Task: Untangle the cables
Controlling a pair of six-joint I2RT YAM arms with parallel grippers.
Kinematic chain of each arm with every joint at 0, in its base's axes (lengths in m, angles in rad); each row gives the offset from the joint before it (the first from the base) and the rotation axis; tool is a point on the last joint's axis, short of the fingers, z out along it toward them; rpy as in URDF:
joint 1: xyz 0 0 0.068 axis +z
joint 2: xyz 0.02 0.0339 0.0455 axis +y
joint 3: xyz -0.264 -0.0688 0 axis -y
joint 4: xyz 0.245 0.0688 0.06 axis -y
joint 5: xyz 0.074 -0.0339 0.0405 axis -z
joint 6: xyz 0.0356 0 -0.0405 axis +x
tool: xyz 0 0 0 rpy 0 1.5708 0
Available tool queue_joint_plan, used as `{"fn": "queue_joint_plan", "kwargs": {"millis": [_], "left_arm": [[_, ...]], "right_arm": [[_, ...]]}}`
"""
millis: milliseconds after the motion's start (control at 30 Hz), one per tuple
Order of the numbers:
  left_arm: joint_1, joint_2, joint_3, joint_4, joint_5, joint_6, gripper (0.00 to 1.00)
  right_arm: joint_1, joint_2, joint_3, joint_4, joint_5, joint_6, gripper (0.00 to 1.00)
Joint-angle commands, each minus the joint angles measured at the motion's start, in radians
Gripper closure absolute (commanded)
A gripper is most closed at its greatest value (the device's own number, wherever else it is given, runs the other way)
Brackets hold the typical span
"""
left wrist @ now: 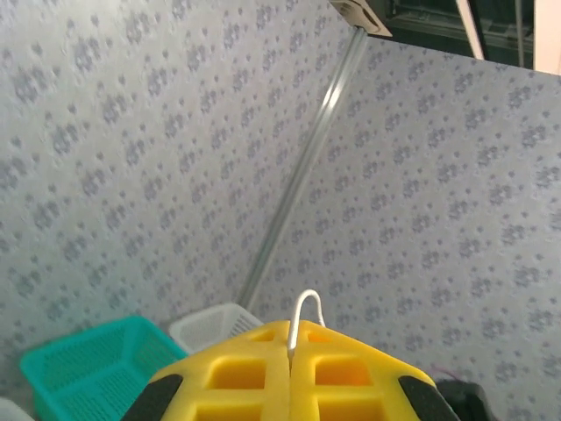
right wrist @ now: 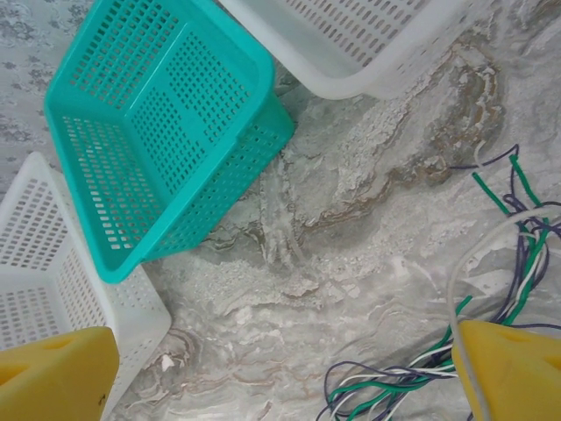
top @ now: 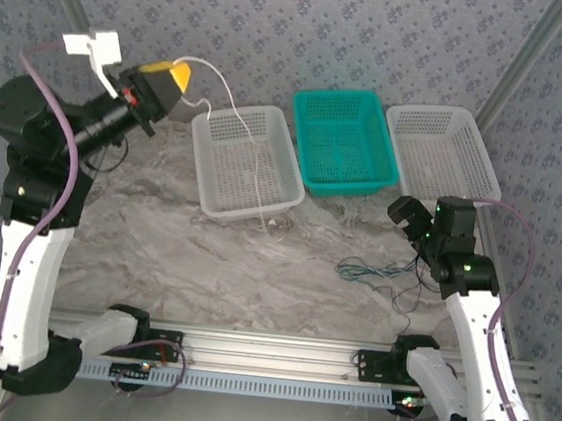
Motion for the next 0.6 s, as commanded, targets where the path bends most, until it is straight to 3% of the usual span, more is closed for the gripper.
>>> {"fn": "queue_joint_plan", "kwargs": {"millis": [0,133,267,433,567], "left_arm": [[-0.003,0.113,0.115,0.008,-0.067,0.085,1.0],[-0.002,0.285,0.312,-0.098,-0.043,0.134,1.0],[-0.002,0.389,0.392,-0.162,-0.049,0.154,1.0],[-0.002,0.437,0.361,-0.224,-0.106,0.176,1.0],[-0.001,0.401,0.168,-0.17,-0.196,0.202,1.0]], "right_arm": [[0.009,-0.02,0.003,0.003,-0.036,0.022,0.0],[0.01,-0.048,-0.019,0.0,-0.033,0.027,0.0],[0.011,-0.075,-0.046,0.003,-0.025,0.039,0.0],[0.011,-0.083,-0.054,-0.004,-0.022,0.052,0.0],[0.011,-0.082,-0.056,-0.007,-0.027,0.05,0.01]]}}
